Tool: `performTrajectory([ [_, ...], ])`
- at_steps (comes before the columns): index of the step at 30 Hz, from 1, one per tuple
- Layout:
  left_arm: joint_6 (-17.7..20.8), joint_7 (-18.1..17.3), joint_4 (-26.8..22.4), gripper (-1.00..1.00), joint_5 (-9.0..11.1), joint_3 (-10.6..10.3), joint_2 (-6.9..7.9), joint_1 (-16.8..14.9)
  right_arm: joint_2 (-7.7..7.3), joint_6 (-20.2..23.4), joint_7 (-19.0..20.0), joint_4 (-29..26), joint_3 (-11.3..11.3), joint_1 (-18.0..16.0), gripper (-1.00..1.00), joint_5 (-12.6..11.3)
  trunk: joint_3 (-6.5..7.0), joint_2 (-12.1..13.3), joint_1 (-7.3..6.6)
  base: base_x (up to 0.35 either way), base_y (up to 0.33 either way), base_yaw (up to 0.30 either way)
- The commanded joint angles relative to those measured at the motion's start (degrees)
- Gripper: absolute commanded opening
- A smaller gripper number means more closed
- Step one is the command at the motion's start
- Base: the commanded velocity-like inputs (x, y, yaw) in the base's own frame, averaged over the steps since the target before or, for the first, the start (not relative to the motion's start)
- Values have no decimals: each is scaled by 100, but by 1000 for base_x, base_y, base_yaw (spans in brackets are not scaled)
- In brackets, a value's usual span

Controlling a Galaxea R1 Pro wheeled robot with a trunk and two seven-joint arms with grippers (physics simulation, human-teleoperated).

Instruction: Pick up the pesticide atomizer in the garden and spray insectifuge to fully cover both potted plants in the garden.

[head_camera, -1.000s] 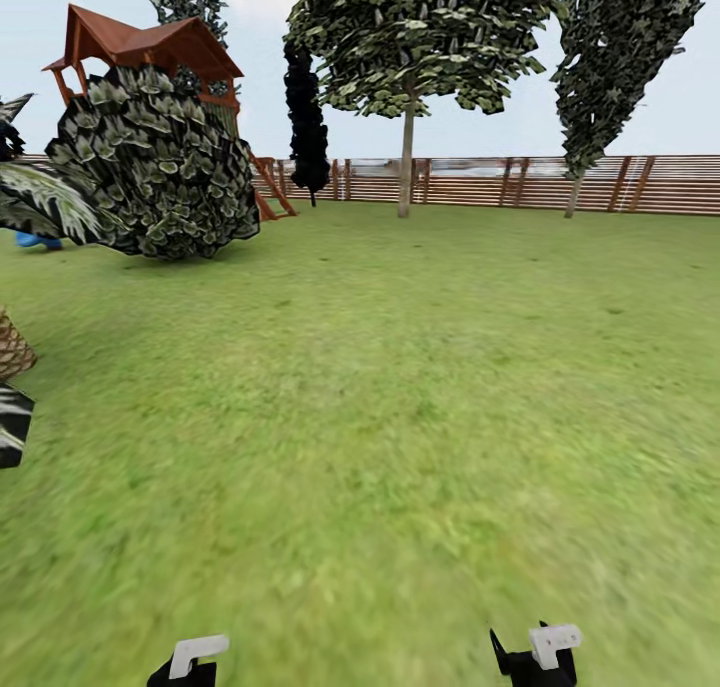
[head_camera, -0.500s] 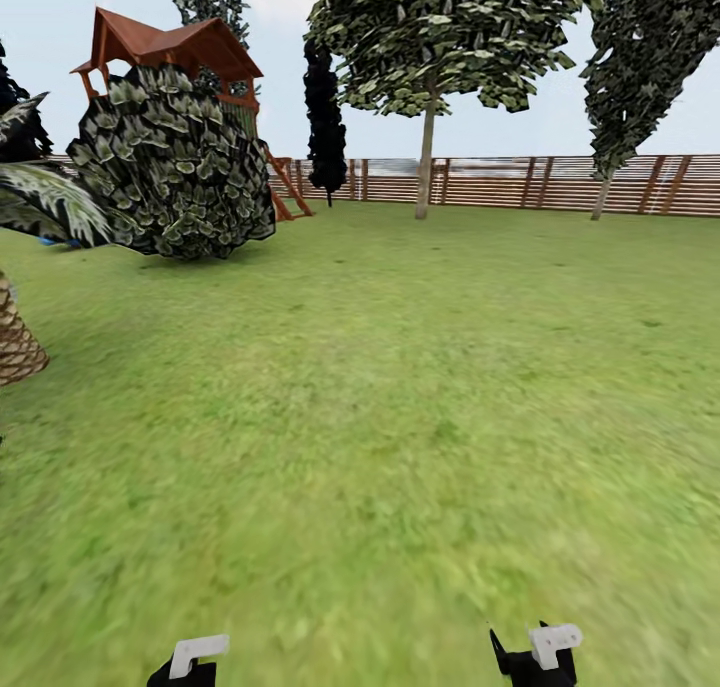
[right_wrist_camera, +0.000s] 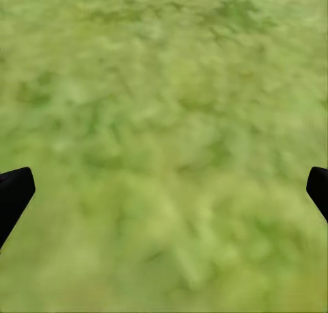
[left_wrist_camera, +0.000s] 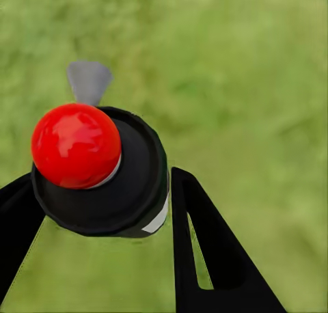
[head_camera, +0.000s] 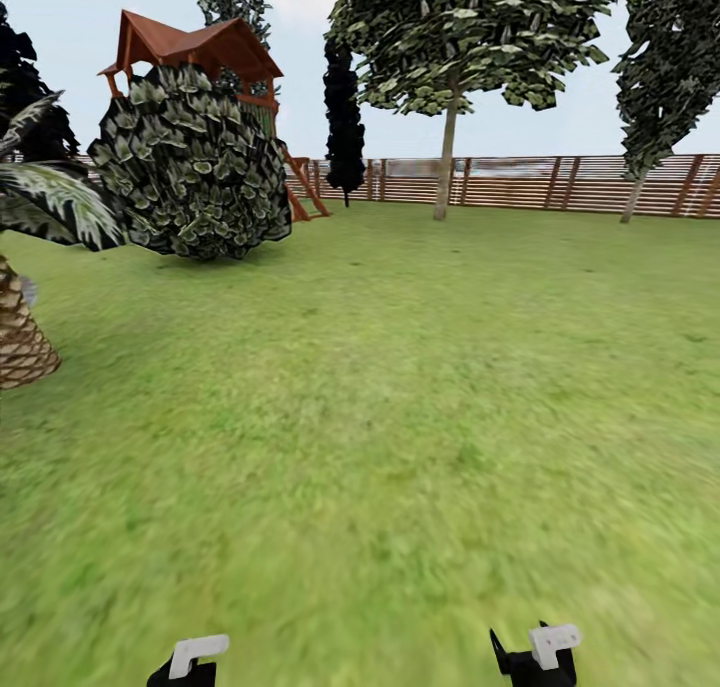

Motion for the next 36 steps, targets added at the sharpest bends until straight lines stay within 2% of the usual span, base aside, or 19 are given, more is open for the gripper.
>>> performTrajectory([
  [1,-23,23,9,-100,-61,27,-1,-6,-2,-17,46,4,21,-3,100,-62,-5,-2,2,340,0,117],
  [16,-23,23,9,-100,-61,27,-1,-6,-2,-17,46,4,21,-3,100,-62,-5,-2,2,340,0,118],
  [36,-23,23,9,-100,-63,27,-1,-6,-11,-17,46,4,21,-3,100,-60,-5,-2,2,340,0,4],
])
